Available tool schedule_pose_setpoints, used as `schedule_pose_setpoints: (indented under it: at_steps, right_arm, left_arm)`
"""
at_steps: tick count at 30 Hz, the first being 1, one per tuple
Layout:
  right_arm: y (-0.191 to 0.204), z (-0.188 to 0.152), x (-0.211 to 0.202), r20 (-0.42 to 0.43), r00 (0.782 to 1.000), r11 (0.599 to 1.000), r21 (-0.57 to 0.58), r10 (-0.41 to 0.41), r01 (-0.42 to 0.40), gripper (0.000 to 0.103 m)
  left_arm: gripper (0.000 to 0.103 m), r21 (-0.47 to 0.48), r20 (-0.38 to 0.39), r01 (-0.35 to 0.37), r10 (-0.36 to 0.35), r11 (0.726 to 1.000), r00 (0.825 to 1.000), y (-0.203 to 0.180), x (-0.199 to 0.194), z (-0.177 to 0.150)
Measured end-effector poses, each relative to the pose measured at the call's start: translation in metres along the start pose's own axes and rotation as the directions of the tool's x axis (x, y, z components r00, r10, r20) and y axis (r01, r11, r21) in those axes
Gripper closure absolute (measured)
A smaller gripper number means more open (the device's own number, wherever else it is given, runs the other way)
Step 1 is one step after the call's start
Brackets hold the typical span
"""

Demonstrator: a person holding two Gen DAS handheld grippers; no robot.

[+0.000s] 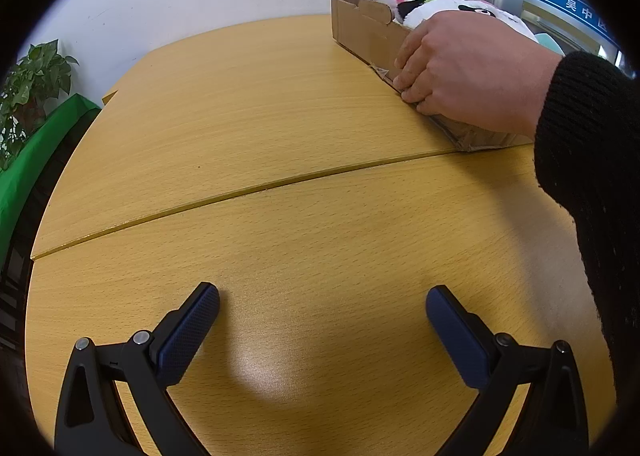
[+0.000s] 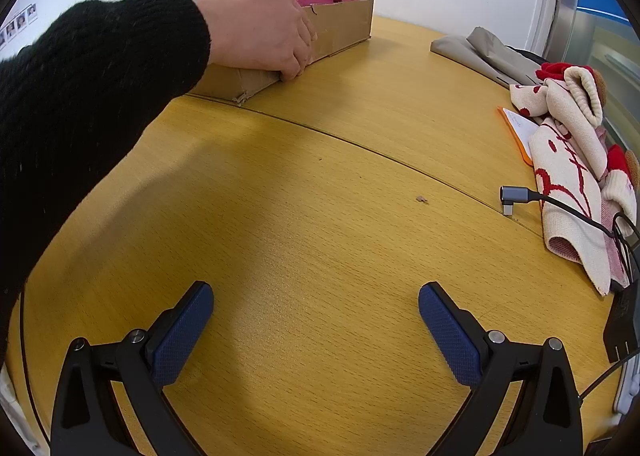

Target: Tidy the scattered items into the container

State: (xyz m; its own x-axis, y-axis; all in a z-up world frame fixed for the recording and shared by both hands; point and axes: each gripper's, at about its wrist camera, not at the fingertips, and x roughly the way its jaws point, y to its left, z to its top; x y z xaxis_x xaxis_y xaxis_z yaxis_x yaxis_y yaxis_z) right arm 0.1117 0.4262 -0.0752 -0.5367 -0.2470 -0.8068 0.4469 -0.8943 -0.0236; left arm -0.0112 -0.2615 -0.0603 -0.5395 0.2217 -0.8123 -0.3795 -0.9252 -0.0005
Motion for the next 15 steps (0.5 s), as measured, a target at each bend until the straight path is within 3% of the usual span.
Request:
schedule_pose_setpoints:
  at_steps: [15]
  right_arm:
    - [-0.0001, -0.0001, 0.0001, 0.000, 1.000, 1.000, 0.000, 0.000, 0.000, 0.000]
  left_arm:
    - [0.000, 0.004, 0.000, 0.003, -0.003, 1.000, 1.000, 0.0001, -0.0001, 0.0000]
